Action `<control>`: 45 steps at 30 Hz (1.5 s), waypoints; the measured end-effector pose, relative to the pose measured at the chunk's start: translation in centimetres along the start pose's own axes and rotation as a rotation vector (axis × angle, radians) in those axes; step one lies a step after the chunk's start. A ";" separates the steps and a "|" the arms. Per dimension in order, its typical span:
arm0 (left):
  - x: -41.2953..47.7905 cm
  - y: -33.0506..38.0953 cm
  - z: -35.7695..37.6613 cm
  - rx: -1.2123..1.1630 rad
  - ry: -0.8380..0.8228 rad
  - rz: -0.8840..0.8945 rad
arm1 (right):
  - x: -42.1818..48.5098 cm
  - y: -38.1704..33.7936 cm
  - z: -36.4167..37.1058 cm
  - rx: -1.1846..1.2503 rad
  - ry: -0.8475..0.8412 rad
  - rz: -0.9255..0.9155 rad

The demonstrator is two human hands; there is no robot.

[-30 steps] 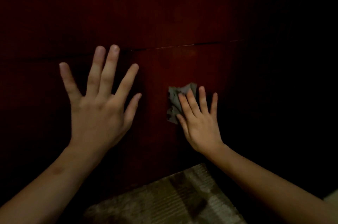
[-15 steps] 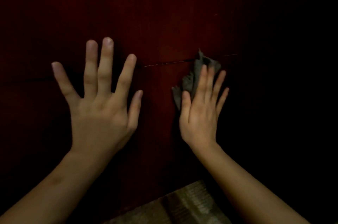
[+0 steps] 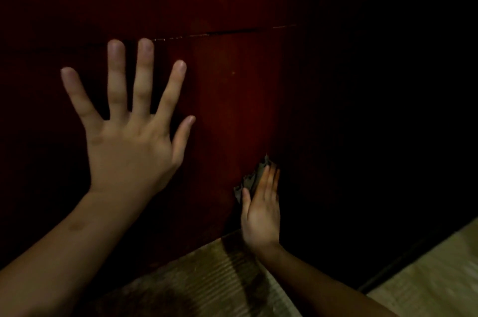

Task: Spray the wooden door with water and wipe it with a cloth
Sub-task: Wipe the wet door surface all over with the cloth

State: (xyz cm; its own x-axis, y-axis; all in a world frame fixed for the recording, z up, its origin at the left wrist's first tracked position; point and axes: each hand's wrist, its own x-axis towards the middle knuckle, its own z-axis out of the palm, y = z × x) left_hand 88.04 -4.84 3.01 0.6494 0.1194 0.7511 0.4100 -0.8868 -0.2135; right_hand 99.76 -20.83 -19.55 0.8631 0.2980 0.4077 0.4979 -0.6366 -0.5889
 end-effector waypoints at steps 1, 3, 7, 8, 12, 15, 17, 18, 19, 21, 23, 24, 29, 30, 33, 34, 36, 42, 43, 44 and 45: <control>0.0 0.1 -0.1 -0.001 -0.003 -0.006 | -0.3 0.3 0.3 -0.052 0.020 -0.015; -0.1 0.2 -0.2 0.016 -0.001 -0.009 | -0.7 0.6 0.8 -0.176 0.061 -0.104; -0.3 -0.4 -0.4 0.064 0.016 0.058 | -0.3 -2.1 0.4 -0.329 0.059 -0.475; -0.3 -0.8 -0.5 0.074 0.033 0.067 | -0.1 -3.7 0.4 -0.347 0.071 -0.605; 0.1 -3.3 -2.5 0.094 0.083 0.075 | 0.8 -10.8 0.0 -0.348 0.071 -0.968; 1.3 -5.9 -5.6 0.090 0.084 0.021 | 1.4 -13.3 -0.6 -0.410 0.112 -1.077; 1.8 -7.4 -7.5 0.086 0.096 -0.030 | 2.5 -14.2 -1.8 -0.365 0.219 -0.984; 2.1 -8.2 -8.1 0.105 0.111 -0.034 | 3.5 -14.8 -2.9 -0.326 0.276 -0.904; 2.5 -8.7 -8.5 0.129 0.122 -0.029 | 4.6 -15.5 -4.2 -0.297 0.329 -0.825; 3.5 -9.8 -9.2 0.175 0.157 -0.012 | 7.5 -17.4 -7.7 -0.291 0.404 -0.734; 4.9 -10.4 -10.0 0.208 0.203 0.000 | 10.2 -19.5 -11.5 -0.270 0.439 -0.667; 5.5 -10.6 -10.3 0.216 0.222 0.002 | 11.3 -20.2 -13.2 -0.251 0.446 -0.630; 9.0 -13.1 -12.3 0.247 0.317 -0.020 | 15.8 -24.0 -19.1 -0.118 0.510 -0.481; 9.6 -13.6 -12.8 0.251 0.332 -0.041 | 16.5 -25.1 -20.0 -0.065 0.519 -0.456; 10.7 -15.4 -14.1 0.279 0.348 -0.095 | 17.2 -28.9 -21.6 0.032 0.533 -0.468; 10.7 -16.0 -14.4 0.286 0.349 -0.110 | 17.2 -30.1 -21.8 0.018 0.543 -0.496; 10.5 -17.6 -15.2 0.293 0.361 -0.143 | 16.8 -33.3 -21.8 -0.032 0.568 -0.571; 8.9 -22.6 -16.8 0.359 0.453 -0.225 | 14.5 -43.8 -20.6 -0.260 0.612 -0.943; 8.7 -23.0 -16.9 0.373 0.455 -0.212 | 14.4 -44.4 -20.8 -0.287 0.588 -1.014; 8.8 -23.1 -17.0 0.379 0.454 -0.199 | 14.7 -44.4 -21.3 -0.313 0.574 -1.069; 9.2 -23.0 -17.2 0.366 0.465 -0.201 | 15.5 -44.2 -22.3 -0.345 0.582 -1.107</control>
State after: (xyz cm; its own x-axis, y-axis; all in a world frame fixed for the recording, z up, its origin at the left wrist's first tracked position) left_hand 73.57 8.95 25.62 0.2240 -0.0119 0.9745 0.7414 -0.6469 -0.1783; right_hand 89.26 -3.94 28.34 -0.1972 0.4851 0.8519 0.7966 -0.4272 0.4277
